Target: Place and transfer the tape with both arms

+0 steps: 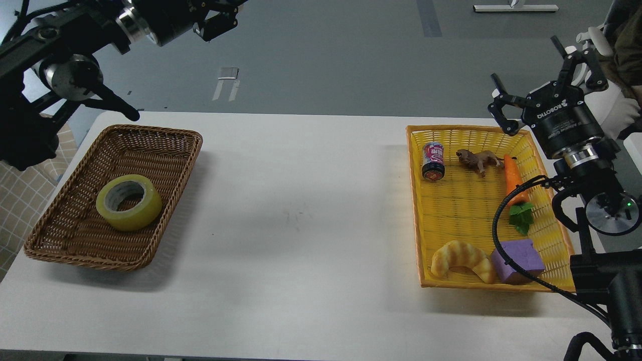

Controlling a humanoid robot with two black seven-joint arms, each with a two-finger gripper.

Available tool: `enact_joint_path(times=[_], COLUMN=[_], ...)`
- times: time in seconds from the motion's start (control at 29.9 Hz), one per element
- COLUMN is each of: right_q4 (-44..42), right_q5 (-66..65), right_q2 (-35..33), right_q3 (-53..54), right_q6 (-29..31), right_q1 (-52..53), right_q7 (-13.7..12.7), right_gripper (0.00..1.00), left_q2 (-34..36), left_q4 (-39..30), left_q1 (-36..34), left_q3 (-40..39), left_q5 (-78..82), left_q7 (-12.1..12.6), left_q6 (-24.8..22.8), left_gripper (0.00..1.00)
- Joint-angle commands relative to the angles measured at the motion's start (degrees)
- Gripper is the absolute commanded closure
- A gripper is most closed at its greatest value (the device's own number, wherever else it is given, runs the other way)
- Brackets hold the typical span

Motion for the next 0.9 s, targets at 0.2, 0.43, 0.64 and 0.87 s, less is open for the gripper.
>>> enact_joint_path(times=[0.2,0.43,0.64,0.87], right_q4=[-1.97,-6.28,-8.83,-8.92], right_q5=[0.02,-0.07,0.02,0.02], right_q2=[-1.32,0.43,0.61,2.54], right_q3=[-0.16,-0.25,-2.45,-2.63], right_q6=[0.0,0.0,0.0,0.0], right_q1=[2.83,4.59,5.03,4.94], right_q7=[-0.35,-0.35,0.0,0.18], right_gripper=[0.0,0.0,0.0,0.0], left_q2=[-8.19,-13.55,-16.02,-17.69], left_q4=[0.02,-0.25,-0.16,0.1], left_q1=[15.23,23.84,26.13,27.19], left_q3=[-18.64,-23.03,-22.86,-22.42], left_q5=[-0.42,-0.42,0.11,0.37], left_q7=[0.18,0.0,0.0,0.09], left_q6=[-1.76,-1.76,-1.76,-1.76], left_gripper=[0.02,0.02,0.02,0.02])
